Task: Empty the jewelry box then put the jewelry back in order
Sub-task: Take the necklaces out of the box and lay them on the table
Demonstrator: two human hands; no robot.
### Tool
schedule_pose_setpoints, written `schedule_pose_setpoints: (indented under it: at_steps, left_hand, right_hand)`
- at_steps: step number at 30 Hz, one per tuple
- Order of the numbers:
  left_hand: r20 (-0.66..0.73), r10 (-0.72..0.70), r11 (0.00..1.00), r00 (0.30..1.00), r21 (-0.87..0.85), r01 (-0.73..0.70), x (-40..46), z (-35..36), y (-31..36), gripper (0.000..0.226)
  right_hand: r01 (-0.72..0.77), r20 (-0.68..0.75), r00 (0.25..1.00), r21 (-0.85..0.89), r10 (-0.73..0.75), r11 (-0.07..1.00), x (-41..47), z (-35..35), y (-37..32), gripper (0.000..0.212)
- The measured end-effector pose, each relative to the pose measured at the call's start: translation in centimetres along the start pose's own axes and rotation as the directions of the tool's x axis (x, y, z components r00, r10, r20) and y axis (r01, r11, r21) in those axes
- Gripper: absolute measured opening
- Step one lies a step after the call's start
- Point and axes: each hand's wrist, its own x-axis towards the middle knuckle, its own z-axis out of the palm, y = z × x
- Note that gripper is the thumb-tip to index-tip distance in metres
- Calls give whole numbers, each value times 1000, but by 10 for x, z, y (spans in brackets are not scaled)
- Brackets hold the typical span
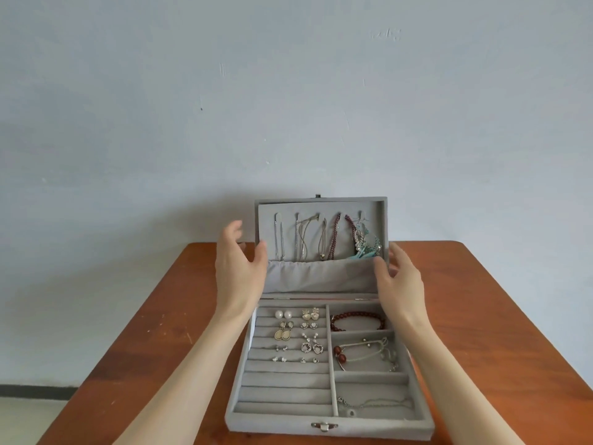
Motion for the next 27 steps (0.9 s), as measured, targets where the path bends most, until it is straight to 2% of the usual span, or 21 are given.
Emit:
schedule_pose_setpoints:
  at_steps: [2, 6, 9, 12, 23, 27]
  left_hand:
    - [32, -66, 997, 997, 39, 65, -3, 5, -2, 43]
    - [45, -51, 996, 998, 71, 48, 1, 18, 1, 39]
    - [84, -74, 997, 994, 23, 73, 15, 33, 8, 39]
    - [141, -84, 996, 986, -19, 87, 31, 53, 11, 41]
    - [104, -70, 993, 992, -91, 80, 51, 87, 10, 41]
    - [149, -74, 990, 986, -110, 91, 50, 80, 10, 42]
  right_hand:
    - [-64, -19, 998, -7, 64, 998, 3, -1, 3, 39]
    - [-89, -42, 995, 4, 89, 996, 17, -6, 4, 26]
    - [-108, -63, 992, -15, 106, 994, 38, -12, 1, 35]
    - [-94, -77, 993, -46, 90, 995, 67, -11, 10, 35]
    - [-46, -146, 989, -99, 31, 994, 106, -14, 23, 32]
    - [-7, -121, 993, -137, -10, 990, 102, -15, 18, 35]
